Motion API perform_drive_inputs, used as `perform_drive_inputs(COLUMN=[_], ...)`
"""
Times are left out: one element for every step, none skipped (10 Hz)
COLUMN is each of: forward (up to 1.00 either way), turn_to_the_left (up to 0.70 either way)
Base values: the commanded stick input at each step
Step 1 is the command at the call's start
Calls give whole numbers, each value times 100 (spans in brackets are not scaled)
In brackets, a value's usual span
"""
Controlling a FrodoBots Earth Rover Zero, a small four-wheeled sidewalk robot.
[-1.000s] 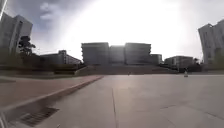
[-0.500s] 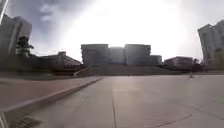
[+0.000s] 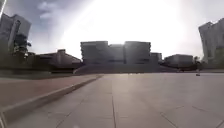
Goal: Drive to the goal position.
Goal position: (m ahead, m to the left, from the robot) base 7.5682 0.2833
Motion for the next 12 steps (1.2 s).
perform_drive_inputs(forward=[100, 100, 100, 100, 100, 100, 100, 100, 100, 100, 100, 100], turn_to_the_left=[0, 0, 0, 0, 0, 0, 0, 0, 0, 0, 0, 0])
